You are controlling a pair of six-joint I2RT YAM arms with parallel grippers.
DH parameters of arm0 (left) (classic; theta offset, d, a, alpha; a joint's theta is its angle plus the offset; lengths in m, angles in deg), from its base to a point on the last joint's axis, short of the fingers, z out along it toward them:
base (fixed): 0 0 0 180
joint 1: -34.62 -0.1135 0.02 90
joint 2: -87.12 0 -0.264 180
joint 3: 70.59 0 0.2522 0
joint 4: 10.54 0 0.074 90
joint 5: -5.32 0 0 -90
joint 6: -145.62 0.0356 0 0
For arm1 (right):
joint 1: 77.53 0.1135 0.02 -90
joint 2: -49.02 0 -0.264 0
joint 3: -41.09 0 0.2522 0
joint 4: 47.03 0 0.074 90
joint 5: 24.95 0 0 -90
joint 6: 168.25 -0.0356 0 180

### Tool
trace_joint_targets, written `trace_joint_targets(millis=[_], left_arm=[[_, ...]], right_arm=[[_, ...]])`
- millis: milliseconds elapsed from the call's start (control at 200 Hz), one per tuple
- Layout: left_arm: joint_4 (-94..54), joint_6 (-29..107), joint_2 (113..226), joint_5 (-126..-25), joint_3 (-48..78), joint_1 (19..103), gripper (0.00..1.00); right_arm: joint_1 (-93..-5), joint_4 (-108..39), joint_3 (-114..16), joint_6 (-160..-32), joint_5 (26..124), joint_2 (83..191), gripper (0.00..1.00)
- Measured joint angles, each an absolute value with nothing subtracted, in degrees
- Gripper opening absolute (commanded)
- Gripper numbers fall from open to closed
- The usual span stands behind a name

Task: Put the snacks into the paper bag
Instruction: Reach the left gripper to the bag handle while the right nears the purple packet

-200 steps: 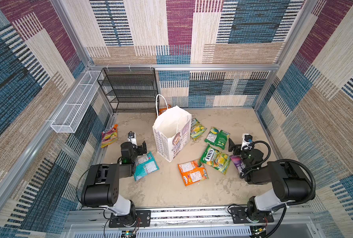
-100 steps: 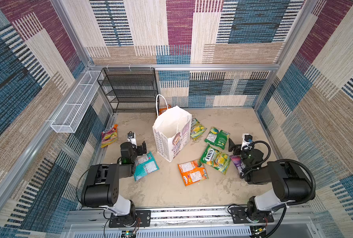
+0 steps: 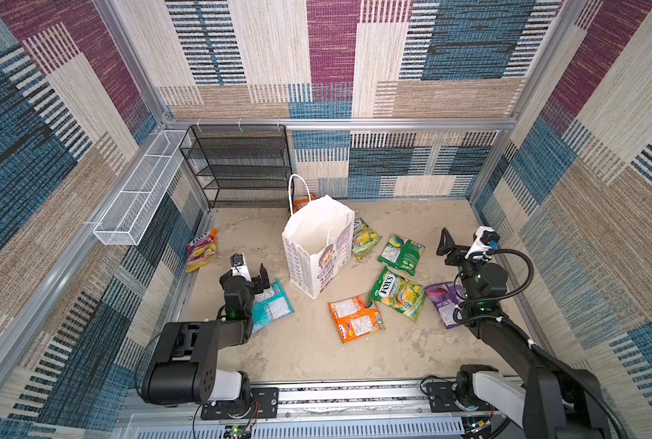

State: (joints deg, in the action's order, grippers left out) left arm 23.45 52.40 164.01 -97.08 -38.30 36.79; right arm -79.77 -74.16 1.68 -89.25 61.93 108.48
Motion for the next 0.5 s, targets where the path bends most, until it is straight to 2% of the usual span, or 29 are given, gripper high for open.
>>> trace_joint_targets(millis=[90,190,371,501], left_arm=[[10.5,49.9,156.9,-102.5,-28.0,36.7,0.99],[-2.6,45.4,152.4,-103.2,-17.6,35.8,0.99],[-23.0,30.6,148.5,-90.5,-8.1,28.0,0.99],[-38.8,25.2,153.7,-76.4,4.8,23.9,1.00]], right_arm=[[-79.9,-66.7,-3.2,-92.9,61.1,107.4,1.00],[-79.9,-58.9,-5.7,-96.8,61.0,106.8,1.00],[-80.1,-45.9,-8.3,-104.4,61.0,102.7,1.00],[-80.1,-41.1,-9.2,-105.9,63.1,98.8,1.00]])
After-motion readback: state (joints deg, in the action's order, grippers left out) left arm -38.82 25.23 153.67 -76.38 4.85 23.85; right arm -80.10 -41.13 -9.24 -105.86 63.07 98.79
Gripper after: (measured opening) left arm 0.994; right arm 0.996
